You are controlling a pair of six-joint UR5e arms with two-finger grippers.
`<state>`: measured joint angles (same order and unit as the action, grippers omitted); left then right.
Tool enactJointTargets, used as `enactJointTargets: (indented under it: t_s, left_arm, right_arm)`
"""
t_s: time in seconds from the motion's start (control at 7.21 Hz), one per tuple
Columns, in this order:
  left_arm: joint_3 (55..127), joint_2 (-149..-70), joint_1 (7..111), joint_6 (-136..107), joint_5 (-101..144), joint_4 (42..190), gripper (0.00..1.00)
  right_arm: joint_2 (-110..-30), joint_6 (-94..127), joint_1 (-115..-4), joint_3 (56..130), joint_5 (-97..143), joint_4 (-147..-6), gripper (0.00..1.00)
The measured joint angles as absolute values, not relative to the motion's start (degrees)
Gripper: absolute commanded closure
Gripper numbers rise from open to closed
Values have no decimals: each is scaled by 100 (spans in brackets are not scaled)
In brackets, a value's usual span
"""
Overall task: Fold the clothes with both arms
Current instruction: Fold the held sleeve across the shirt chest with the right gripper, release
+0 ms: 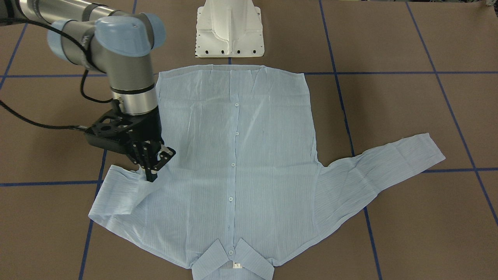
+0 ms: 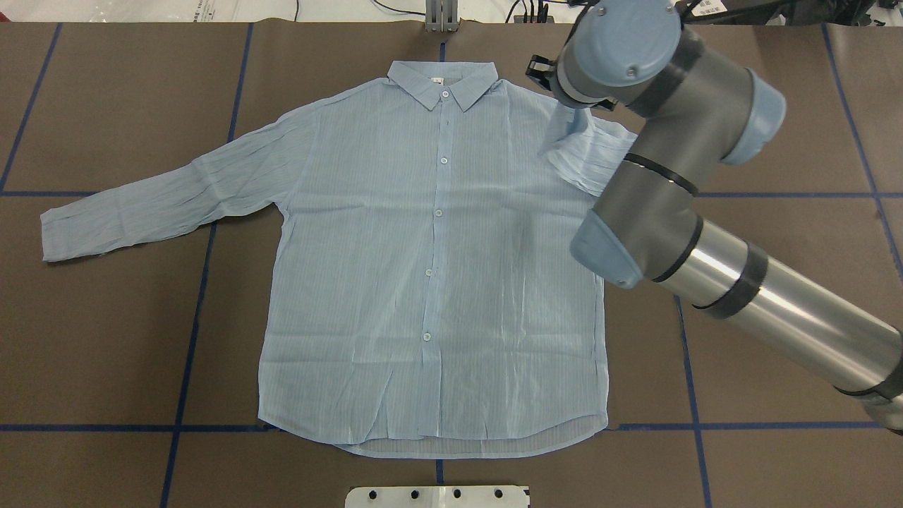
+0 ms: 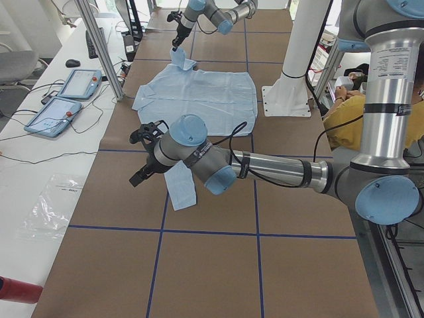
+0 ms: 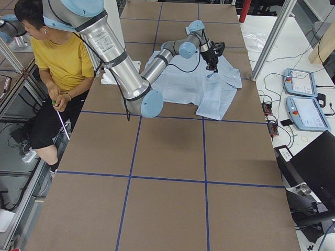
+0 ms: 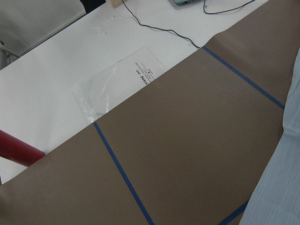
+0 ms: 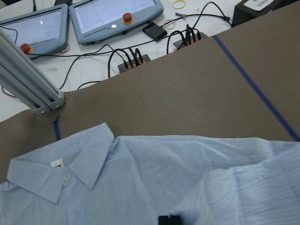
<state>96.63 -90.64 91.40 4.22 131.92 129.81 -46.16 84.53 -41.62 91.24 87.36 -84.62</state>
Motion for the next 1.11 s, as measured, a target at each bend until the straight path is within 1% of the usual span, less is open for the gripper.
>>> enactJointTargets:
  t_s: [0.28,0.42,0.69,0.83,0.97,1.11]
  left_arm:
    - [9645,-9049,9140,422,13192,12982,0]
    - [9636,-9046,9141,422,13193,12981,0]
    - [9612,-9044,9140,422,13190,12981,0]
    - [9596,-9044,9141,422,13186,12981,0]
    - [9583,-9044,9141,422,13184,12981,0]
    - [9572,-9044,9141,420,13184,12981,0]
  right_arm:
    - [-3974,8599,-3511,7899,7755,-7046,100]
    - [-3732,8611,-3277,7436,7484,-6605,100]
    - [-3047,8639,-2975,6647,7338,-6365,100]
    - [-2796,8645,-2862,6396,7329,-6340,59]
    - [-2670,8659,-2772,6289,7338,-6332,1]
    - [-2582,8678,-2729,6199,7357,-6336,0]
